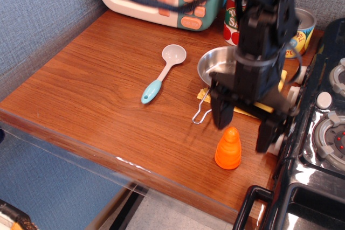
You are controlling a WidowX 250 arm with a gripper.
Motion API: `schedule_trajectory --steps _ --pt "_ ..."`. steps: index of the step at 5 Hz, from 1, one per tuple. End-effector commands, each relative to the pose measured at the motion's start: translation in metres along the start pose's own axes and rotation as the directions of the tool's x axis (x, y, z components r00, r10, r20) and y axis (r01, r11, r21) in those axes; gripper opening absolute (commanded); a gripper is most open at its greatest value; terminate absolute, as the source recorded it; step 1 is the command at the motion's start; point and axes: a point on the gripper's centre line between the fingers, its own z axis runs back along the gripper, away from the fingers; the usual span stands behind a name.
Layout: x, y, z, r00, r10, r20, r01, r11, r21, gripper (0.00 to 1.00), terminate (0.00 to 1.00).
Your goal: Move the carrot up to the left of the blue spoon
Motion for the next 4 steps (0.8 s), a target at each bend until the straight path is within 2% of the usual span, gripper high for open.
schedule_trajectory --steps 1,3,4 --pt "-0.0200 0.0022 -0.0244 0.999 0.015 -0.051 -0.016 1.000 -0.004 1.00 0.00" --pt "-0.0166 -0.0050 -0.0315 0.999 -0.006 -0.042 0.006 1.000 0.011 1.00 0.00" --pt "-0.0165 -0.0053 -0.0261 0.999 -0.003 -0.035 0.003 1.000 0.012 1.00 0.00"
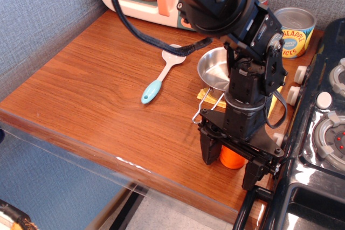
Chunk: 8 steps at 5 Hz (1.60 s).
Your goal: Move the carrot up to the left of the blue spoon
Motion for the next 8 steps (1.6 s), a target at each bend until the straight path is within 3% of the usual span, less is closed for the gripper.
schedule_trajectory --steps 1,3,5,8 --pt "-0.002 -0.007 0.029 0.997 -0.025 0.068 0.025 1.000 0.001 1.00 0.00" --pt "0.011 -0.004 0.045 0.993 -0.012 0.116 0.013 1.000 -0.007 1.00 0.00" --pt "0.034 0.011 0.045 0.992 0.036 0.124 -0.037 0.999 0.000 1.00 0.00" --pt "0.026 0.003 0.038 0.995 0.009 0.095 -0.010 1.000 0.009 1.00 0.00"
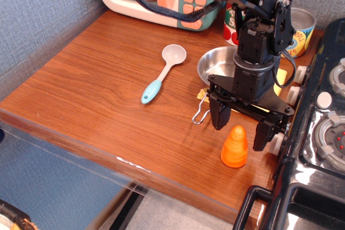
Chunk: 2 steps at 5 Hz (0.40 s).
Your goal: Move the carrot up to the left of the blue spoon
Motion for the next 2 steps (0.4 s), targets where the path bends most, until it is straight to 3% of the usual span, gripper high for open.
schedule_trajectory --steps 1,2 --pt "-0.0123 -0.0104 0.0083 0.999 -0.043 0.019 0.043 0.999 0.007 1.00 0.00" --pt "-0.0140 -0.0087 0.0048 0.999 -0.035 0.011 0.035 0.999 0.013 1.00 0.00"
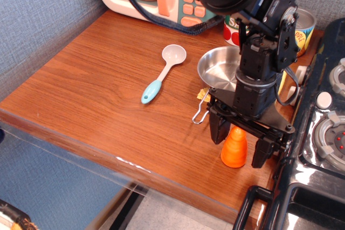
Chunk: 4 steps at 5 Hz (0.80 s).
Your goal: Move the carrot up to the left of the blue spoon
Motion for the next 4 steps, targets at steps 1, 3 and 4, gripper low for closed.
schedule_trajectory --steps 1,3,4 --pt "0.001 0.002 0.012 0.999 0.013 0.040 -0.013 1.000 0.006 0.00 0.00" --pt "0.003 0.012 0.036 0.995 0.023 0.095 -0.021 1.000 -0.022 0.00 0.00" --pt "0.008 0.039 0.065 0.980 0.109 0.165 -0.105 0.994 -0.035 0.00 0.00"
